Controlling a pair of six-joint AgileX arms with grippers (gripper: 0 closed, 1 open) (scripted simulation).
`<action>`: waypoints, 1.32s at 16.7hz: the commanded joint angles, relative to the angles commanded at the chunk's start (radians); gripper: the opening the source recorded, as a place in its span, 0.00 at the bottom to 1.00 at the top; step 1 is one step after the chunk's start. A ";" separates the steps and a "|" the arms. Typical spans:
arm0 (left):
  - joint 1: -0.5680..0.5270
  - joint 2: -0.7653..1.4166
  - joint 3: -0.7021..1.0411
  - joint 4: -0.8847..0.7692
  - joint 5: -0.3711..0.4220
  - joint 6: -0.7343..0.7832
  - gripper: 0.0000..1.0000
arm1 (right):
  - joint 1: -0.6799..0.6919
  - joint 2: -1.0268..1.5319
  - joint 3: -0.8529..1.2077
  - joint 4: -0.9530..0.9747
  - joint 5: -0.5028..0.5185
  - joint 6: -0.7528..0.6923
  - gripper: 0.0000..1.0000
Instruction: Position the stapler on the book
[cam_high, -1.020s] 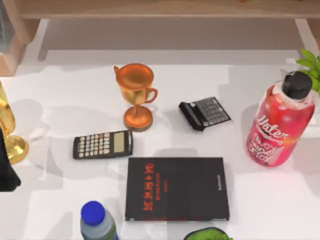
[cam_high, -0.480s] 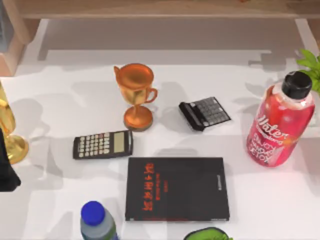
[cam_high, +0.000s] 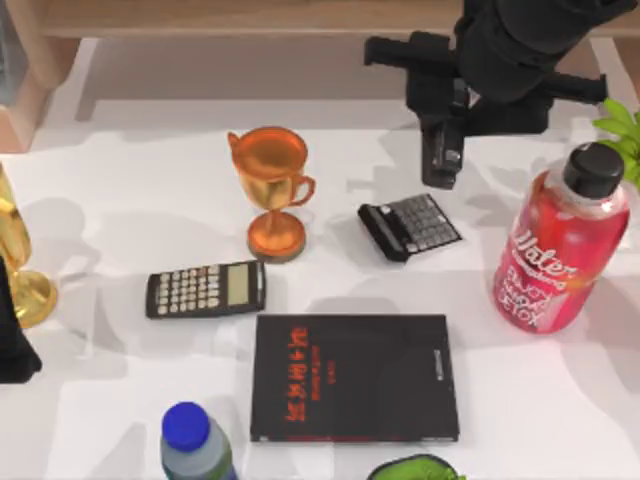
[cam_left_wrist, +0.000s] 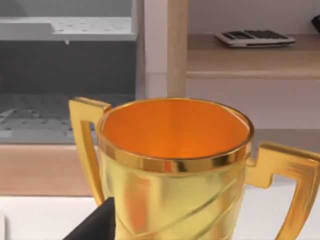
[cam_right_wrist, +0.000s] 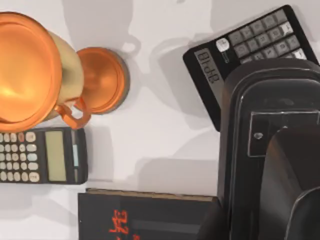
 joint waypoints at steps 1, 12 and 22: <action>0.000 0.000 0.000 0.000 0.000 0.000 1.00 | 0.052 0.012 -0.032 0.012 0.009 0.046 0.00; 0.000 0.000 0.000 0.000 0.000 0.000 1.00 | 0.331 0.150 -0.251 0.069 0.087 0.277 0.00; 0.000 0.000 0.000 0.000 0.000 0.000 1.00 | 0.328 0.164 -0.280 0.114 0.086 0.276 0.00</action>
